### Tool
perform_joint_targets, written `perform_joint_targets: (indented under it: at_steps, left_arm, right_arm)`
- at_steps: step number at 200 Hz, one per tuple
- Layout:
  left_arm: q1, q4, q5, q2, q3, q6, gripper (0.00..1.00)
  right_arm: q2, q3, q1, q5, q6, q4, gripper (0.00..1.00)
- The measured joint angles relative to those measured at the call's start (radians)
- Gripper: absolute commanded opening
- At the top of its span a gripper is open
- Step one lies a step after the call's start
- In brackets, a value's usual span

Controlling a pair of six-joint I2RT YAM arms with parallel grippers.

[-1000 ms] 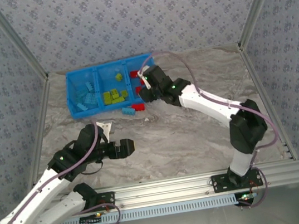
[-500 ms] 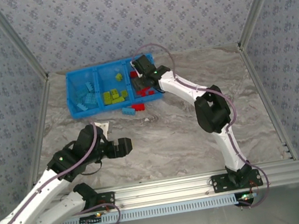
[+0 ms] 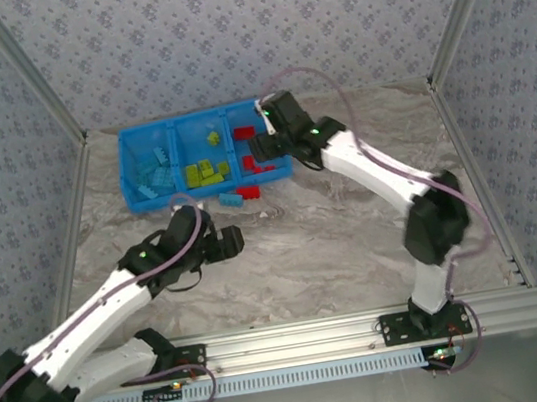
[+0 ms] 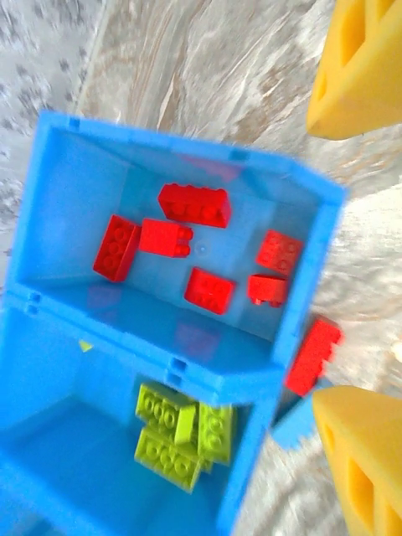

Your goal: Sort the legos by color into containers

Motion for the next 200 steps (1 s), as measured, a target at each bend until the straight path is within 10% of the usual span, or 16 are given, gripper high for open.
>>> perform_joint_targets:
  at_steps: [74, 200]
  left_arm:
    - [0.186, 0.18, -0.066, 0.46, 0.181, -0.234, 0.9]
    - [0.269, 0.238, -0.044, 0.801, 0.387, -0.343, 0.7]
  right_arm:
    - [-0.699, -0.518, 0.119, -0.063, 0.164, 0.033, 0.95]
    - [-0.767, -0.595, 0.119, -0.012, 0.222, 0.0, 0.97]
